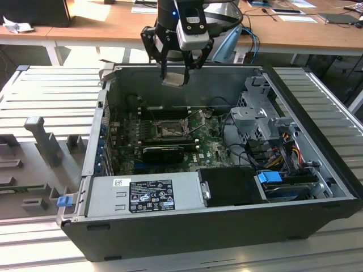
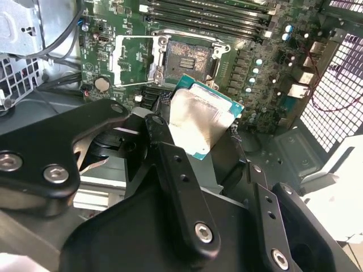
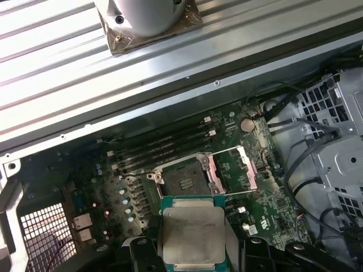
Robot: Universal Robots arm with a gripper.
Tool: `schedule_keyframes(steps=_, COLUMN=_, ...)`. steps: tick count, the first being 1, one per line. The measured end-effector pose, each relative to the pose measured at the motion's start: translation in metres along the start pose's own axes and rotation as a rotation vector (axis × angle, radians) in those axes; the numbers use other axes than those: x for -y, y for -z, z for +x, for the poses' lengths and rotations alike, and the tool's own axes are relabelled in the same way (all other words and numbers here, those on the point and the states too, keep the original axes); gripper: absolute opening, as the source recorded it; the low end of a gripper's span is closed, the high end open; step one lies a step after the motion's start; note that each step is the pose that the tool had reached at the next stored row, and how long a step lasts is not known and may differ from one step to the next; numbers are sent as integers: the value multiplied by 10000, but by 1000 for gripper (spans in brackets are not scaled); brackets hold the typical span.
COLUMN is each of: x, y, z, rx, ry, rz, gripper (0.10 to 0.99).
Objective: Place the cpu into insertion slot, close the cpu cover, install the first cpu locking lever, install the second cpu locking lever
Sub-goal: 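Place the cpu into insertion slot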
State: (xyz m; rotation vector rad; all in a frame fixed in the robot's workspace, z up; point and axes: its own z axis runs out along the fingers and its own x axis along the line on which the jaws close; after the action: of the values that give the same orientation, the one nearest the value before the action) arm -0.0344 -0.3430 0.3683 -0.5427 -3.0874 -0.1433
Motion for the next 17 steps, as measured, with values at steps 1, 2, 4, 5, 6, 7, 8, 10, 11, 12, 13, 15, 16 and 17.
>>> schedule_keyframes(steps=1, x=0, y=0, z=0, rx=7, ry=-81, rz=-1, gripper=529)
schedule_keyframes(steps=2, x=0, y=-1, z=0, rx=13, ry=-142, rz=-2, gripper=529)
schedule_keyframes(steps=4, x=0, y=-1, z=0, rx=20, ry=-220, rz=-4, gripper=529)
schedule_keyframes(steps=5, x=0, y=-2, z=0, rx=24, ry=-271, rz=-5, gripper=529)
schedule_keyframes(steps=6, x=0, y=-2, z=0, rx=28, ry=-312, rz=-6, gripper=529)
schedule_keyframes(steps=7, x=0, y=-3, z=0, rx=38, ry=-418, rz=-8, gripper=529)
schedule_keyframes(steps=8, x=0, y=-3, z=0, rx=41, ry=-452, rz=-9, gripper=529)
schedule_keyframes(steps=10, x=0, y=-3, z=0, rx=48, ry=-533, rz=-10, gripper=529)
schedule_keyframes(steps=11, x=0, y=-4, z=0, rx=51, ry=-569, rz=-11, gripper=529)
schedule_keyframes(steps=12, x=0, y=-4, z=0, rx=55, ry=-618, rz=-12, gripper=529)
schedule_keyframes(steps=13, x=0, y=-4, z=0, rx=58, ry=-651, rz=-13, gripper=529)
schedule_keyframes(steps=15, x=0, y=-5, z=0, rx=66, ry=-742, rz=-15, gripper=529)
schedule_keyframes(steps=16, x=0, y=-5, z=0, rx=71, ry=-795, rz=-16, gripper=529)
schedule_keyframes(steps=17, x=0, y=-5, z=0, rx=75, ry=-832, rz=-16, gripper=529)
